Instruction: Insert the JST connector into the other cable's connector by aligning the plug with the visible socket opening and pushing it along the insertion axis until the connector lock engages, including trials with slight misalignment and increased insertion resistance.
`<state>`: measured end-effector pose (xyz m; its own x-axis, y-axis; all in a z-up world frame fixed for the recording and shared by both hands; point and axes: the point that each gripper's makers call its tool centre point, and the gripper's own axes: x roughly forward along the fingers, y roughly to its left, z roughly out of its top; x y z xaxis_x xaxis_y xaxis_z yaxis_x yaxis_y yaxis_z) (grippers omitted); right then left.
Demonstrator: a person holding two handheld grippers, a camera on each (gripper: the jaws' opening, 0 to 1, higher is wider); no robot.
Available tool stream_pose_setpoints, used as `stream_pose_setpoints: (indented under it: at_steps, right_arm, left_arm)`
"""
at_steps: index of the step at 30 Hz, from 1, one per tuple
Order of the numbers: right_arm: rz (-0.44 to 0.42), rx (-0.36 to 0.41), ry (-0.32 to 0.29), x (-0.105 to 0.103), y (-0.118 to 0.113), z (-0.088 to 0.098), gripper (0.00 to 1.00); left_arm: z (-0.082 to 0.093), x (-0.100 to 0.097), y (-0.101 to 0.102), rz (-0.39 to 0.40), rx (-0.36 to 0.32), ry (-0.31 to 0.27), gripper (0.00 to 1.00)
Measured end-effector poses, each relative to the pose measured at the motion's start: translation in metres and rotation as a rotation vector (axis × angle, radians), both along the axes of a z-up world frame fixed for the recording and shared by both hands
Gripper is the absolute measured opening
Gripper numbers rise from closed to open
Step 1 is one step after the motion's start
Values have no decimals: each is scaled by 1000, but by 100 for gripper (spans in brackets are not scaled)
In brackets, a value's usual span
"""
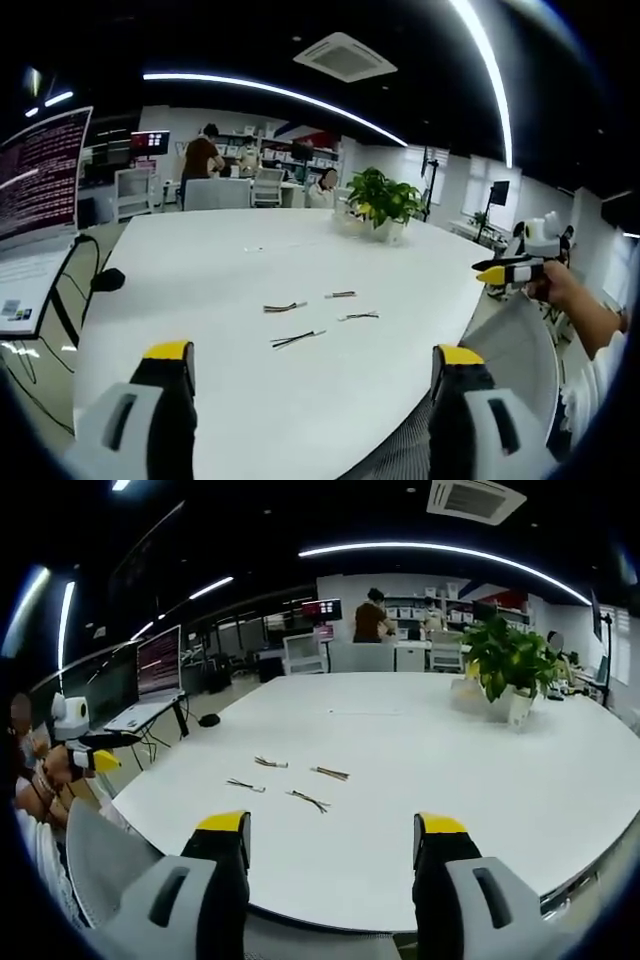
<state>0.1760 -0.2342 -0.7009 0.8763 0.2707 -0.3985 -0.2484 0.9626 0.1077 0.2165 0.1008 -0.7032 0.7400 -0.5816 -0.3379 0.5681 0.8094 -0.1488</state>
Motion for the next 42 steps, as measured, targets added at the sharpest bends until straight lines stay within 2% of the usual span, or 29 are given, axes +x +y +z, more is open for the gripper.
stream_pose_setpoints:
  at_steps: [11,20,25,29,32,34,36,38,40,42]
  right_arm:
    - [-17,12,-20,1,-7,6,64]
    - [-38,23,-48,7,-20,19,65]
    - [-14,20,-51,23,-30,25,65]
    - [5,30,-63,39,-35,30,65]
    - [35,38,-62,51,-35,33,65]
    - [54,10,-67,59,-37,35,65]
    - [99,-13,-97,68,-35,41,64]
    - [122,-13,-110,75,-35,45,64]
    - [136,-18,-131,84,-37,50,68]
    - [215,-48,-159,91,-32,54,72]
  left_arm:
    - [6,-2,1,18,-23,-13,98]
    - [10,8,-15,2,-49,-5,99]
    - [14,21,-23,9,-40,-11,99]
    - [30,34,-32,12,-89,-40,99]
    - [31,47,-36,0,-73,-41,99]
    - [30,53,-41,-38,-56,-37,99]
    - [31,58,-46,-87,-63,-41,99]
    - [35,64,-50,-125,-105,-27,99]
    - [45,70,-53,-149,-153,-48,99]
    - [50,76,-53,-173,-156,-61,99]
